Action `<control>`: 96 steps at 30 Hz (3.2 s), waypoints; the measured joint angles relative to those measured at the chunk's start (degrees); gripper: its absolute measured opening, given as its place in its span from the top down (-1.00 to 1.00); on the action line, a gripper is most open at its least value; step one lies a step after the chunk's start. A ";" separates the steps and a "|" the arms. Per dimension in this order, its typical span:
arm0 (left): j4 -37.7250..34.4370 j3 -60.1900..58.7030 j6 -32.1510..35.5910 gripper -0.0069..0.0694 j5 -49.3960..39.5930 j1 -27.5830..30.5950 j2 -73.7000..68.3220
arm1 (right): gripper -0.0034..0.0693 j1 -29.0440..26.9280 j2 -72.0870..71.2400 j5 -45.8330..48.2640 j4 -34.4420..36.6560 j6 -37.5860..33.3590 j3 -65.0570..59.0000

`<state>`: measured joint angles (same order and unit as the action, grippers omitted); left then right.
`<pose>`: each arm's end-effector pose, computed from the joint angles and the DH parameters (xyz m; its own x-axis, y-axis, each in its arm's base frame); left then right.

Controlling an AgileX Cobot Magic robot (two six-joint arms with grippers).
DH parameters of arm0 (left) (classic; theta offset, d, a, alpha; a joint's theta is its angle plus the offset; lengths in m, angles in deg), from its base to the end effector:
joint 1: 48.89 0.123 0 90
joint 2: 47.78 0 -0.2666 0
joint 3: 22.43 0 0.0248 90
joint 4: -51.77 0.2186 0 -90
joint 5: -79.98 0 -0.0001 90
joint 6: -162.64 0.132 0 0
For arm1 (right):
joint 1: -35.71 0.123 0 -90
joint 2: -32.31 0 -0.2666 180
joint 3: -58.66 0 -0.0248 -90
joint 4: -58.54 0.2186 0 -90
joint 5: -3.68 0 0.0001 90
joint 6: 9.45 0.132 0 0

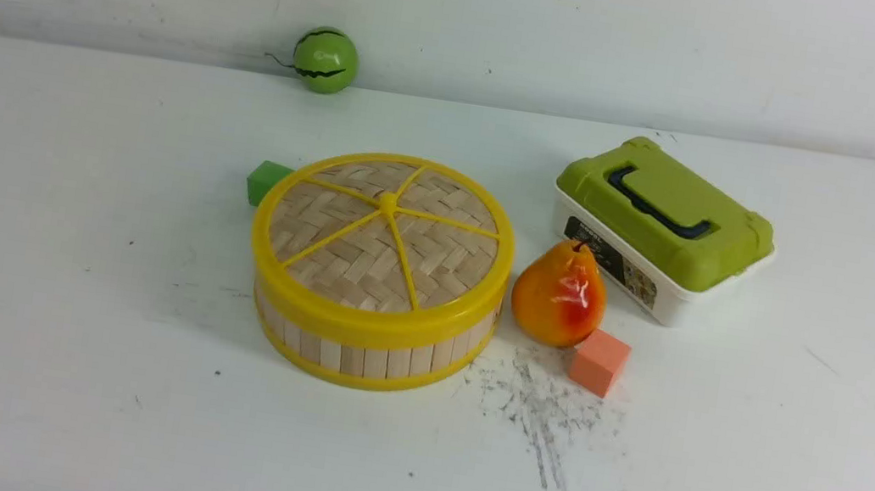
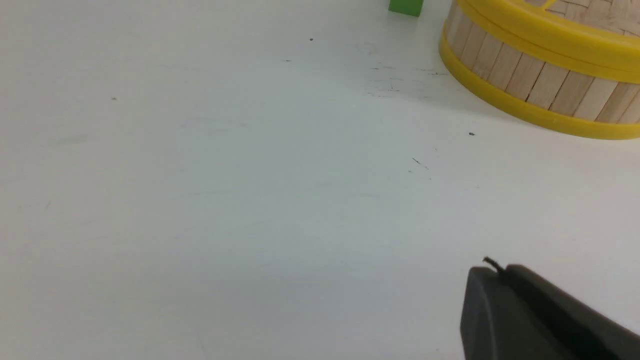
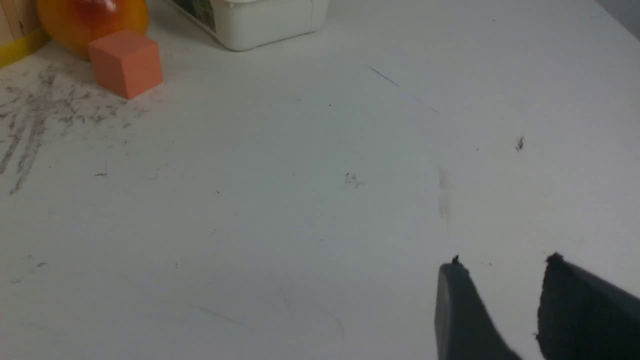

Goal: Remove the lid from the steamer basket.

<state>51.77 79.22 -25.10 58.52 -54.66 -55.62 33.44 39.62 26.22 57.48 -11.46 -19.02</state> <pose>0.0777 -0.0079 0.1585 -0.3125 -0.1038 -0.9442 0.0590 0.9900 -0.1283 0.0769 -0.0040 0.1609 -0.3029 -0.0402 -0.9522 0.0306 0.9982 -0.0519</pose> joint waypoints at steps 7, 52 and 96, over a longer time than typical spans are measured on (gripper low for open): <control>0.00 0.00 0.00 0.79 0.00 0.00 0.00 | 0.25 0.00 0.00 0.00 0.00 0.00 0.00; 0.00 0.00 0.00 0.70 28.68 0.00 0.00 | 0.25 0.00 0.00 0.00 0.00 0.00 0.00; -13.90 44.32 -8.33 0.85 -8.63 -1.77 -66.50 | 0.25 0.00 0.00 0.00 0.00 0.00 0.00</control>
<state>37.87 123.54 -33.43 49.89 -56.43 -122.13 33.44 39.62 26.22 57.48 -11.46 -19.02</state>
